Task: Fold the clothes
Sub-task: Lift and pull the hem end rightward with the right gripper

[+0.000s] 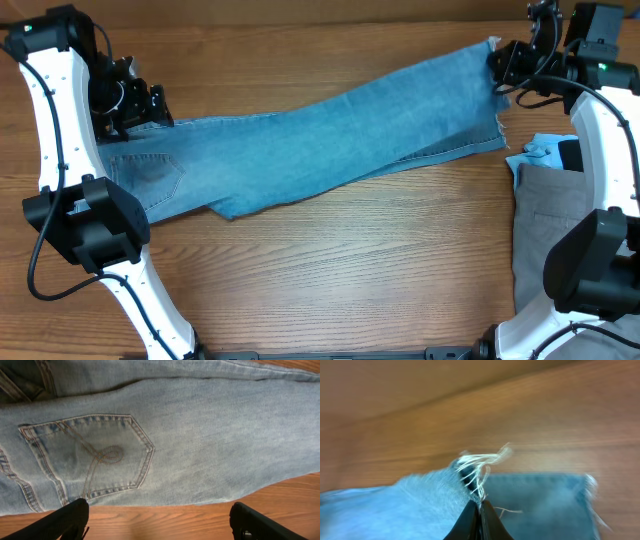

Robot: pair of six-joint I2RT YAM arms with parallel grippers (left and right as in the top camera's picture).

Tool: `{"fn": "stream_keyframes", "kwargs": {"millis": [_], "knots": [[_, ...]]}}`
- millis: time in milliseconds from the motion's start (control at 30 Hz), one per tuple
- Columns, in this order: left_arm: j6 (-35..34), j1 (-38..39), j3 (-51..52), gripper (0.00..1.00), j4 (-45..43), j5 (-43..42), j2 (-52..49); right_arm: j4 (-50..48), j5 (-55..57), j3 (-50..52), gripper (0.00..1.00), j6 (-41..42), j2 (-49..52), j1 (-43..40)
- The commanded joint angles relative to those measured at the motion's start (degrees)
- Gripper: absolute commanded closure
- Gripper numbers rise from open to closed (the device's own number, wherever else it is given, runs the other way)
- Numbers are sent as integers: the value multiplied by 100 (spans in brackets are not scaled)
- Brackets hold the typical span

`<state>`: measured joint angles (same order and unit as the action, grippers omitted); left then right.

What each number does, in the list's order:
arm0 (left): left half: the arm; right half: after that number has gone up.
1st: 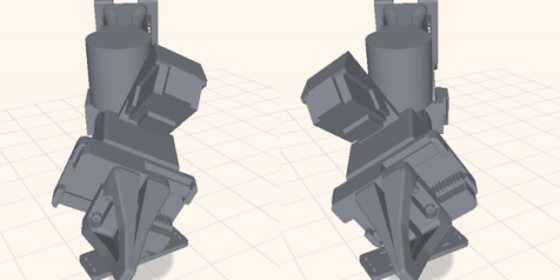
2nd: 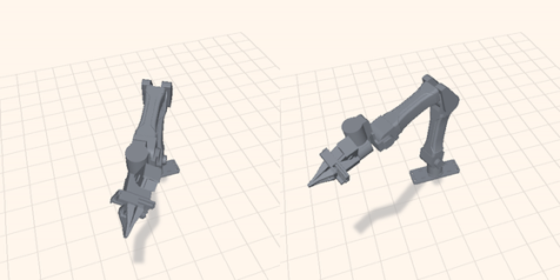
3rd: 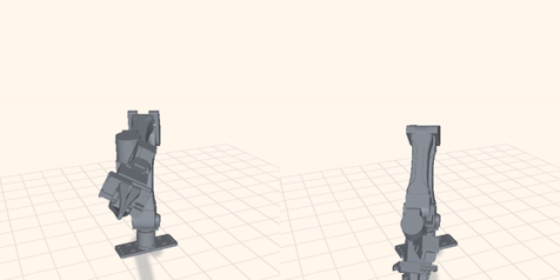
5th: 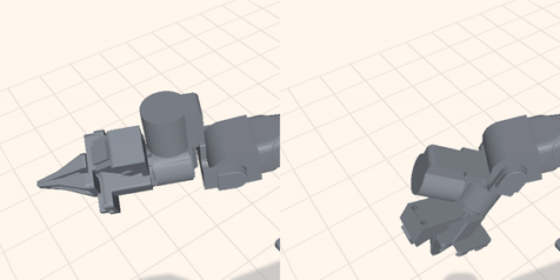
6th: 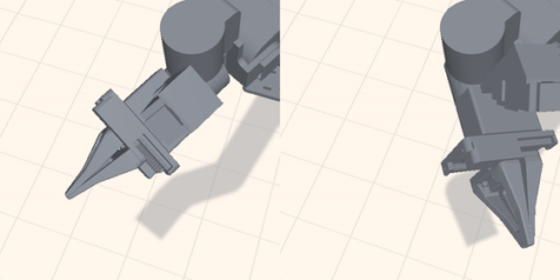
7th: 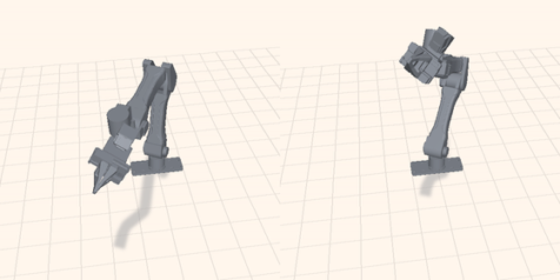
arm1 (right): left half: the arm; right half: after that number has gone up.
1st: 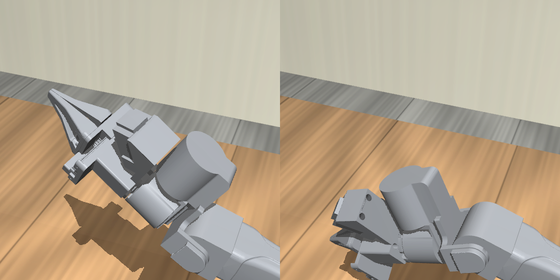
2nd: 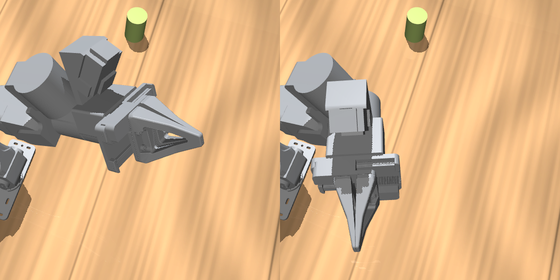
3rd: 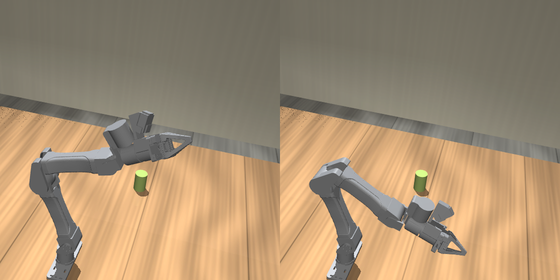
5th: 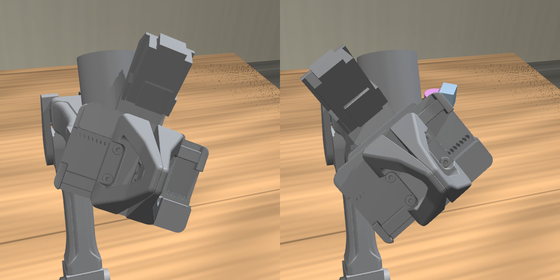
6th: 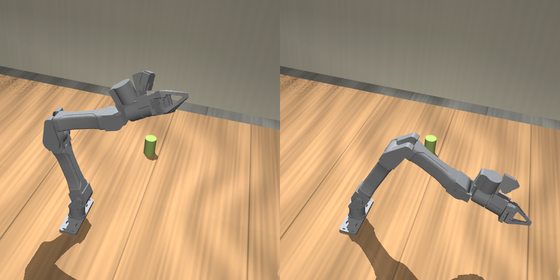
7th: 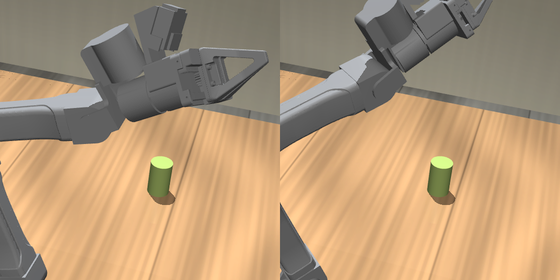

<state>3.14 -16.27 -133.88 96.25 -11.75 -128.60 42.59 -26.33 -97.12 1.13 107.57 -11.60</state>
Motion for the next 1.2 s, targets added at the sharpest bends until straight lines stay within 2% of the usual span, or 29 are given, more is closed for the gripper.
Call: {"fn": "stream_keyframes", "kwargs": {"millis": [0,667,733,933,1167], "knots": [[-57,-9,-120,7,-33,7,-61,-42,997,-33,96,-4,63,-37],[-57,-9,-120,7,-26,-31,-61,-280,1370,-33,96,426,1558,-72],[-57,-9,-120,7,-24,-31,-61,-208,1307,-35,96,673,1563,-85],[-55,-11,-120,6,-28,-28,-61,-120,1154,-52,96,682,1491,-140],[-55,-11,-120,6,-46,-28,-61,-9,612,-52,96,710,739,-271]]}}
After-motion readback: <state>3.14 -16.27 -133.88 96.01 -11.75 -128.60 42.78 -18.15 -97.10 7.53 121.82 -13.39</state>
